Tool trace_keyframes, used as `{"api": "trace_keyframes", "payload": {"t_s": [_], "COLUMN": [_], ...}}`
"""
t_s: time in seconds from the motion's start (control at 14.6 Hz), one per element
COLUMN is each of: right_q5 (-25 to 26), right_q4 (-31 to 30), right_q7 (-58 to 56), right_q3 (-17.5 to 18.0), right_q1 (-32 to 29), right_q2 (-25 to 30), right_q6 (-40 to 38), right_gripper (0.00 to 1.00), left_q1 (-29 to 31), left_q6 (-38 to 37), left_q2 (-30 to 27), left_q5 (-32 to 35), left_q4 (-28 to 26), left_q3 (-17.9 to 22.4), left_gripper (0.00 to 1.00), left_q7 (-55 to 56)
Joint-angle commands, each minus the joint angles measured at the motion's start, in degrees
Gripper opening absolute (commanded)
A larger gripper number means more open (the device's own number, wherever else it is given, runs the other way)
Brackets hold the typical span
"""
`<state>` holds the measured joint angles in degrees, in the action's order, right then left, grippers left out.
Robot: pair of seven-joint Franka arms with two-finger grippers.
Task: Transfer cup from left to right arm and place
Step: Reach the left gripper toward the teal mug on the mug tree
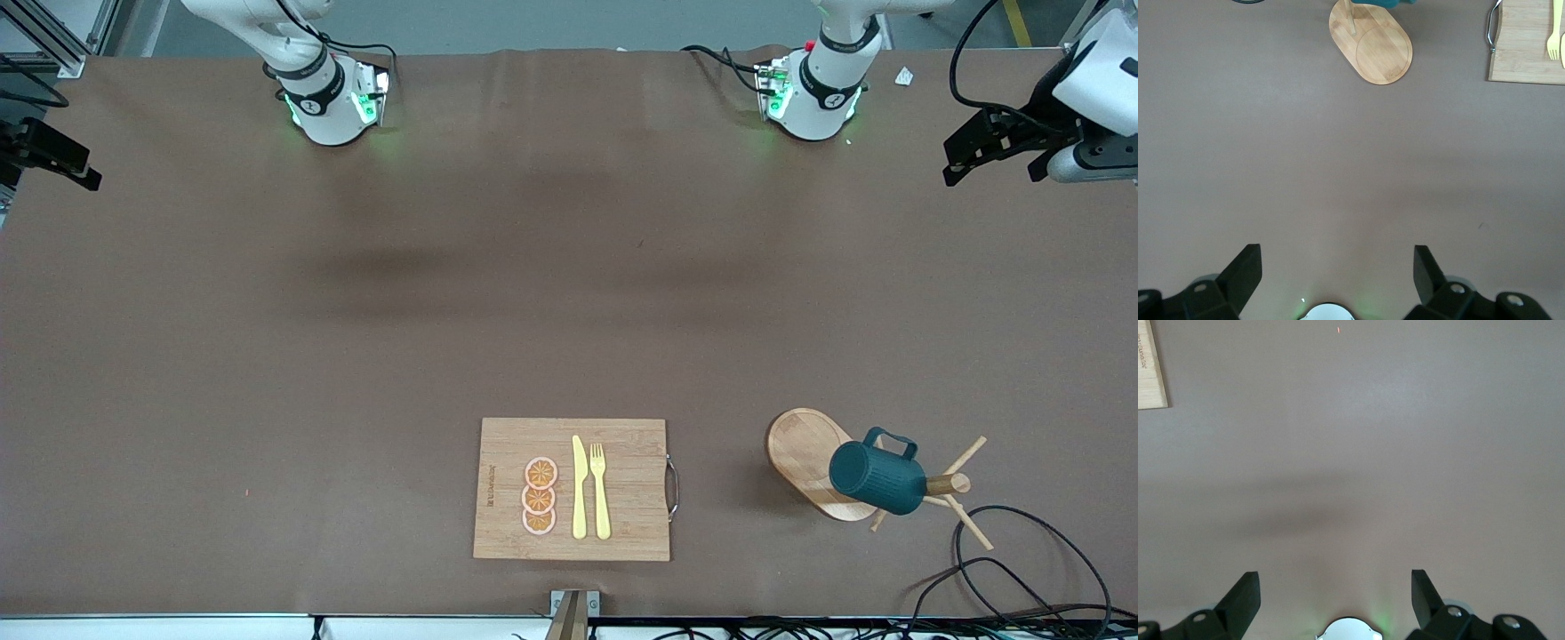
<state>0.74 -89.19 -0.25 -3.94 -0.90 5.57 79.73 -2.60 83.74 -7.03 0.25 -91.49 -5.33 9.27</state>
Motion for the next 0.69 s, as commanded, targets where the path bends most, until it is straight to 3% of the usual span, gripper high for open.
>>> {"api": "trace_keyframes", "payload": {"t_s": [0.0, 0.21, 0.41, 0.62], "right_q5": [0.05, 0.05, 0.05, 0.05], "right_q4": [-0.55, -0.55, -0.55, -0.55], "right_q7": [-0.28, -0.28, -0.28, -0.28], "right_q3": [0.25, 0.25, 0.25, 0.25], "right_q1": [-0.42, -0.41, -0.5, -0.5], "right_q2": [0.49, 0.49, 0.49, 0.49], "right_q6": [0.07, -0.02, -0.02, -0.02], "right_gripper": [1.0, 1.0, 1.0, 1.0], "left_q1": [0.23, 0.66, 3.64, 4.18], "left_q6": [-1.03, -0.95, -0.77, 2.9], "left_q2": [0.35, 0.79, 5.26, 7.73], "left_q5": [-0.07, -0.25, -1.73, -4.19], "left_q4": [1.23, 1.49, 6.05, 6.15], "left_q3": [-0.03, -0.03, -0.12, -0.03], "left_gripper": [1.0, 1.0, 1.0, 1.0], "left_q7": [0.13, 0.13, -0.49, 1.09]}}
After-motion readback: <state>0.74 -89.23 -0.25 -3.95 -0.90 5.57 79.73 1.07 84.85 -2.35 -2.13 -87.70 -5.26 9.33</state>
